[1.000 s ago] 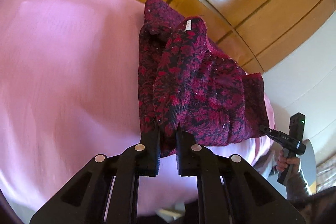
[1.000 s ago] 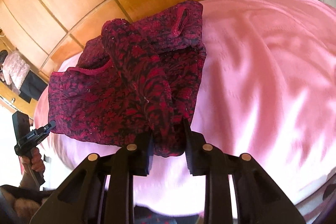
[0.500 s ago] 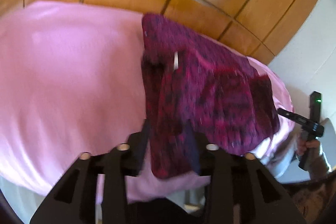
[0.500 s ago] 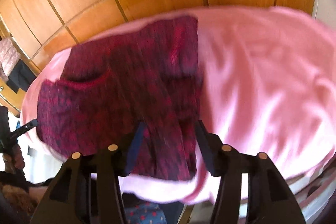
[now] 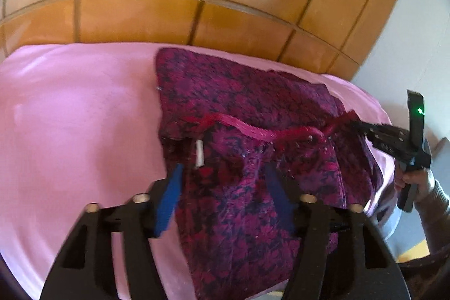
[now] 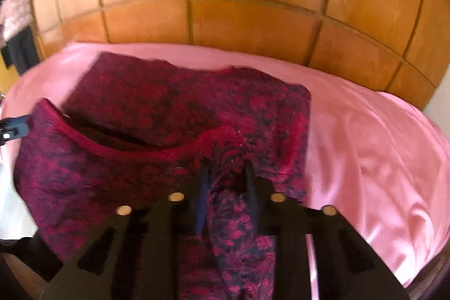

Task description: Fold small clothes

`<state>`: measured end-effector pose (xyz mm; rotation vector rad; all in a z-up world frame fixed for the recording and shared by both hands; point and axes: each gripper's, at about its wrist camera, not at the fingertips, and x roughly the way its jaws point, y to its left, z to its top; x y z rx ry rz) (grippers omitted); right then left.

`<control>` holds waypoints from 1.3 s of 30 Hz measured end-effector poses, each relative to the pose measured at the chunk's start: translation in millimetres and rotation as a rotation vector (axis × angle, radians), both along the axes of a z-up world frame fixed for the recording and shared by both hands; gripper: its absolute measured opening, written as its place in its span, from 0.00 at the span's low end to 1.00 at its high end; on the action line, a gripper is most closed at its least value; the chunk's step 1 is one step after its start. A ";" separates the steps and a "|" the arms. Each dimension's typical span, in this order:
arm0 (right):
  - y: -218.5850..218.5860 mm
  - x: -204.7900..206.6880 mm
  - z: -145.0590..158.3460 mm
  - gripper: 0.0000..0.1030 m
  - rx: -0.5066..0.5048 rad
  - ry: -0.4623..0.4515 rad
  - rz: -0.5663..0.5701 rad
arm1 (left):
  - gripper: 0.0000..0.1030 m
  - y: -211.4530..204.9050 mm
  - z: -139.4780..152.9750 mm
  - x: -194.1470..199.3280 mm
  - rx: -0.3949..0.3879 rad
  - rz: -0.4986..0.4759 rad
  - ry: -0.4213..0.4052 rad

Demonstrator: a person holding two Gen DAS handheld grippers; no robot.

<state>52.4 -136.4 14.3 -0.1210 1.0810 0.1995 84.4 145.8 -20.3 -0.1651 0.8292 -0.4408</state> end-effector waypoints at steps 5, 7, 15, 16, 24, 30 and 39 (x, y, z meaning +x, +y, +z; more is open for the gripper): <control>-42.5 0.9 -16.1 0.18 0.063 0.068 -0.168 | 0.13 8.2 -14.4 5.8 0.027 0.044 0.027; -41.7 1.5 -24.1 0.18 0.052 0.088 -0.168 | 0.13 12.2 -19.4 8.8 0.047 0.060 0.045; -39.2 3.7 -28.7 0.28 0.058 0.080 -0.156 | 0.66 26.9 -14.0 16.8 -0.075 0.091 0.061; -40.5 3.6 -29.5 0.29 0.064 0.078 -0.162 | 0.66 28.6 -14.3 18.9 -0.096 0.093 0.061; -40.6 0.6 -26.5 0.22 0.066 0.067 -0.146 | 0.14 12.5 -15.4 22.6 -0.058 0.027 0.028; -37.8 -24.2 13.5 0.17 0.103 0.065 -0.024 | 0.12 23.1 20.1 -26.1 -0.030 -0.008 -0.090; -42.9 -19.3 62.9 0.16 0.218 -0.009 -0.042 | 0.12 33.1 42.4 -26.5 -0.056 0.037 -0.148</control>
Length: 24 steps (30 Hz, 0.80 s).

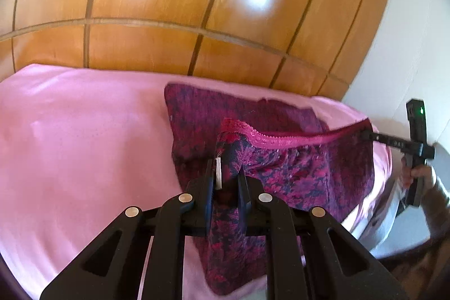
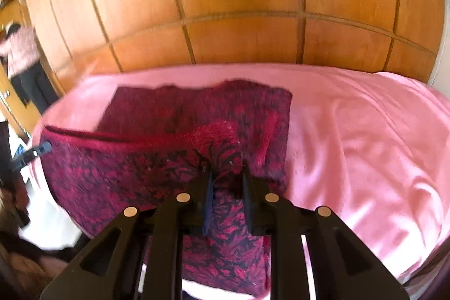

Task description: Fold small clothes

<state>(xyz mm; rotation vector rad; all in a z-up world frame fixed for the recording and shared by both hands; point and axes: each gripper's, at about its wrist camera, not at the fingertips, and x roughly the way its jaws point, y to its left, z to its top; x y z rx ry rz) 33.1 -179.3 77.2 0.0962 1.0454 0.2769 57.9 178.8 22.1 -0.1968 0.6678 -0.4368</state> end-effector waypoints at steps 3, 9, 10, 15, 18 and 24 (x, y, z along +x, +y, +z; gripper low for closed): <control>8.5 23.6 -1.7 0.16 -0.040 -0.028 -0.017 | 0.12 -4.4 9.5 26.1 0.015 0.025 -0.029; -4.4 70.4 -2.8 0.16 -0.008 -0.068 -0.125 | 0.12 -2.3 16.3 83.0 -0.009 0.084 -0.015; -4.1 80.7 -4.7 0.16 -0.005 -0.072 -0.137 | 0.12 -2.0 15.0 94.2 -0.012 0.097 -0.004; 13.6 126.4 -19.7 0.16 -0.088 -0.087 -0.143 | 0.12 -6.7 10.8 152.6 0.021 0.148 0.050; 21.1 152.1 -32.1 0.16 -0.131 -0.074 -0.152 | 0.12 -9.4 4.8 185.9 0.048 0.172 0.088; 20.4 193.7 -69.9 0.16 -0.190 -0.006 -0.183 | 0.12 -15.1 -15.7 239.5 0.083 0.213 0.158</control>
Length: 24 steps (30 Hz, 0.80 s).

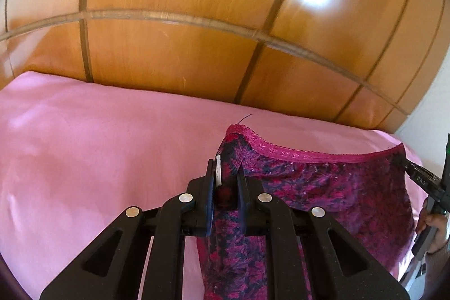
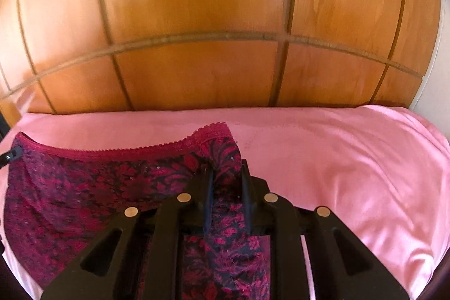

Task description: Fold small clothes

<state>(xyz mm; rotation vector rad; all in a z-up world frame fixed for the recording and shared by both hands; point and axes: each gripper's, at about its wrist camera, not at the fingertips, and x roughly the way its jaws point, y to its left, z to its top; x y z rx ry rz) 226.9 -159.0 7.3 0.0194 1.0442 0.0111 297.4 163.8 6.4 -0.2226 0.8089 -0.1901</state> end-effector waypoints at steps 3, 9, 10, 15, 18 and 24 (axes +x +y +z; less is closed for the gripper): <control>-5.1 16.9 -26.3 0.16 -0.011 0.061 -0.019 | 0.12 -4.0 -17.0 21.5 0.023 0.020 0.048; -11.2 37.9 -75.9 0.18 -0.008 0.213 -0.028 | 0.15 -3.8 -64.1 49.0 0.048 0.051 0.197; -11.9 39.0 -75.5 0.21 -0.006 0.215 -0.029 | 0.17 -2.5 -64.0 48.2 0.041 0.054 0.195; -28.2 27.9 -50.6 0.52 0.052 0.160 -0.037 | 0.46 21.5 -52.1 23.5 -0.074 0.072 0.160; -47.7 0.5 -31.3 0.57 0.150 0.131 -0.042 | 0.46 36.2 -50.4 -8.4 -0.167 0.046 0.139; -84.6 -81.3 -18.2 0.67 0.373 0.150 -0.053 | 0.58 40.6 -58.2 -103.4 -0.287 -0.064 0.106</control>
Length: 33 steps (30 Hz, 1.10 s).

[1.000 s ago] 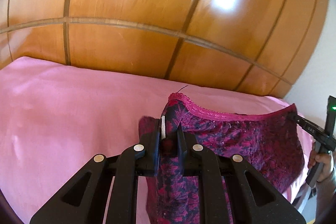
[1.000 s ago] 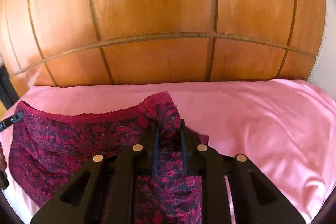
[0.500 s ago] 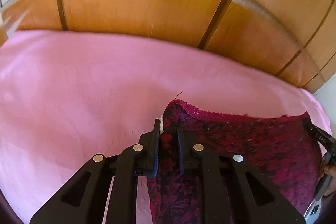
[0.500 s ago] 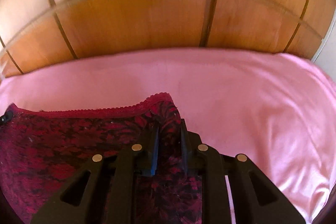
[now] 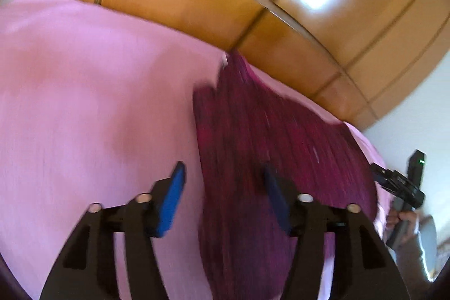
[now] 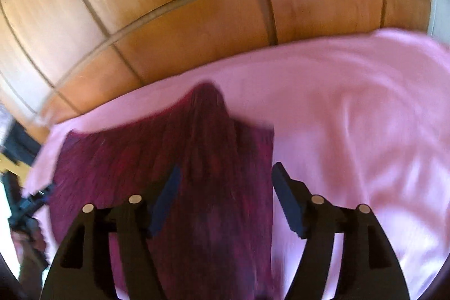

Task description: Fold small clothes

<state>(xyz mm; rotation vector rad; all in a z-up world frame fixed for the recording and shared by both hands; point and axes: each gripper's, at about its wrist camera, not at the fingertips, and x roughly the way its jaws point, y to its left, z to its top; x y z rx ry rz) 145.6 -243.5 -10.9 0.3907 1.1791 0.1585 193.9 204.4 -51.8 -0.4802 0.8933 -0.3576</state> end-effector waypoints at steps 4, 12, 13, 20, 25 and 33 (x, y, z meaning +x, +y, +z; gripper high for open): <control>-6.3 -59.1 -0.4 0.67 0.073 0.030 0.008 | 0.59 -2.1 -14.7 -46.1 -0.065 -0.025 0.021; 11.3 -98.5 0.6 0.14 0.042 0.051 0.011 | 0.17 -20.3 -21.1 -69.5 -0.085 -0.040 0.044; 9.8 -104.8 6.1 0.13 0.046 0.035 0.012 | 0.16 -19.8 -14.8 -72.5 -0.072 -0.043 0.027; 2.9 -132.9 44.1 0.12 0.100 0.002 0.075 | 0.09 -2.4 10.0 -101.5 -0.103 -0.061 -0.005; 1.2 -169.4 34.9 0.12 0.086 0.099 0.140 | 0.09 -2.6 9.2 -145.3 -0.086 -0.078 0.040; -16.6 -145.2 56.5 0.47 0.037 -0.010 0.044 | 0.30 -3.5 51.9 -149.7 0.044 -0.022 -0.104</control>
